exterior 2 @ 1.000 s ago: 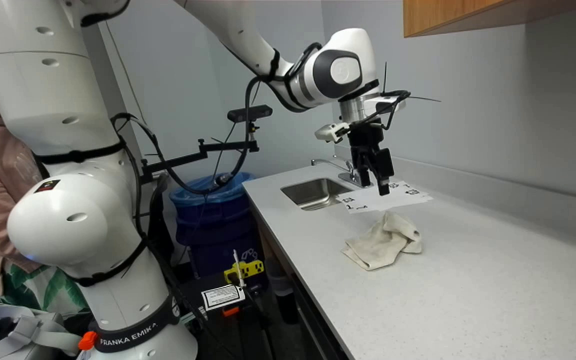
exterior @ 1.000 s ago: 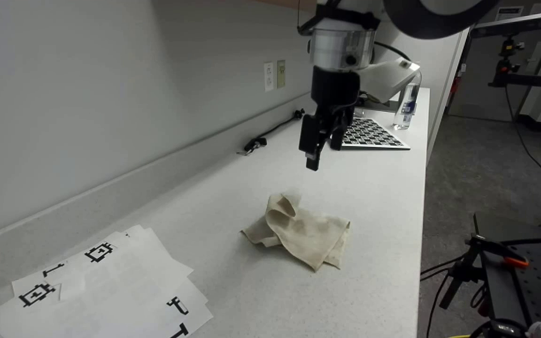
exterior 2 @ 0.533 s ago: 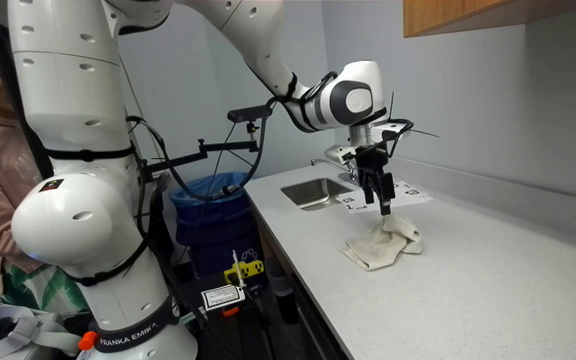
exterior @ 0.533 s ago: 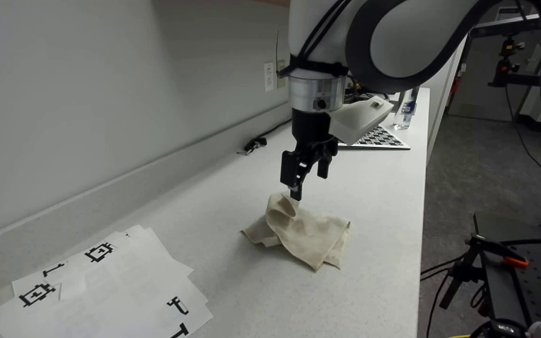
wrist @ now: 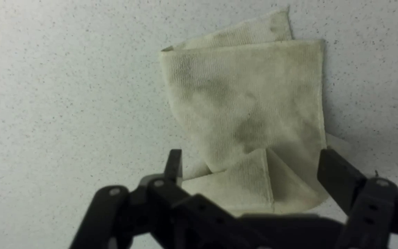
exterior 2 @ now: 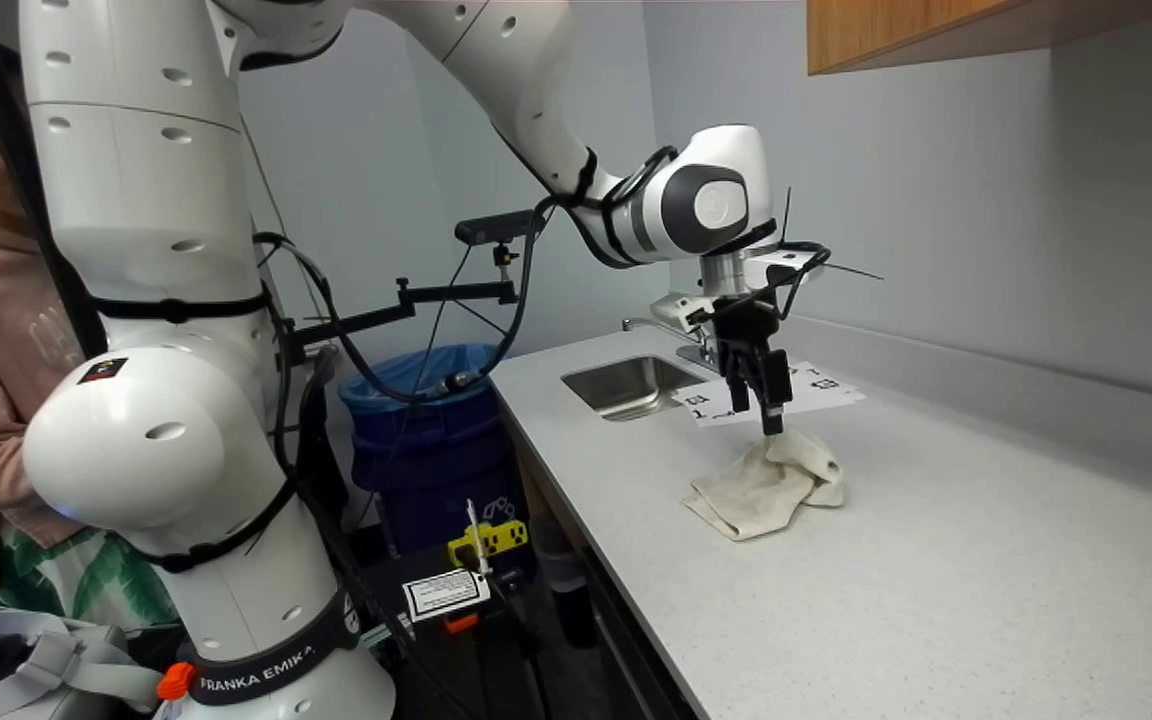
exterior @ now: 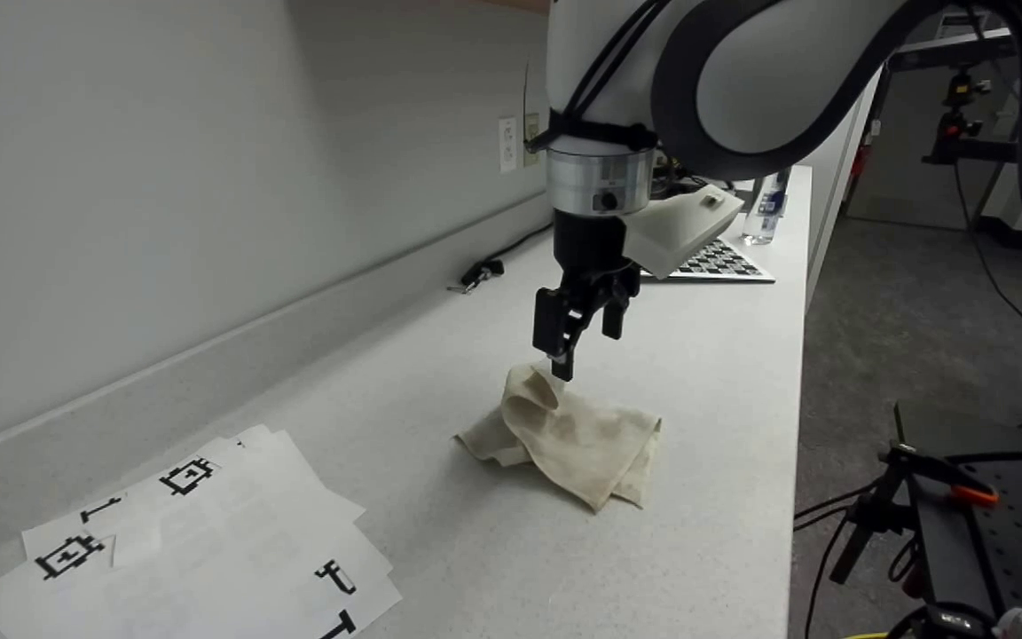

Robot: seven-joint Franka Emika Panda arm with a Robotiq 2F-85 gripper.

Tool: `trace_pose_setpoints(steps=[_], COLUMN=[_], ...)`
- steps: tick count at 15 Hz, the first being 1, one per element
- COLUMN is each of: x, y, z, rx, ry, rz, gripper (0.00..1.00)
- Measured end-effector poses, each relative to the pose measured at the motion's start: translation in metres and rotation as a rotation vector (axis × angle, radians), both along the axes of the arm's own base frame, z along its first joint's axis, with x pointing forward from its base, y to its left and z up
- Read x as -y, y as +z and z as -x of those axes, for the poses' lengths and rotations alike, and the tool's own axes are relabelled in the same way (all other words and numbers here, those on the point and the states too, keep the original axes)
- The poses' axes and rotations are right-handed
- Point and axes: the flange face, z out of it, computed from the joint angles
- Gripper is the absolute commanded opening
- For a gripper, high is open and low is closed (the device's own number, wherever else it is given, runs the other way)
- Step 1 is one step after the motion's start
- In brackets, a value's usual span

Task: Use the white towel to wipe the counter

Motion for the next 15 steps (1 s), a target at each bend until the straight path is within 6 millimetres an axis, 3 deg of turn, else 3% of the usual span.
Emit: trace_pose_setpoints(steps=[4,15], x=[-0.003,-0.020], y=[-0.016,-0.088], z=[-0.004,-0.031], rx=[-0.001,0.024], ry=[0.004,-0.003], rz=[-0.009,-0.059], gripper=[1.00,1.00])
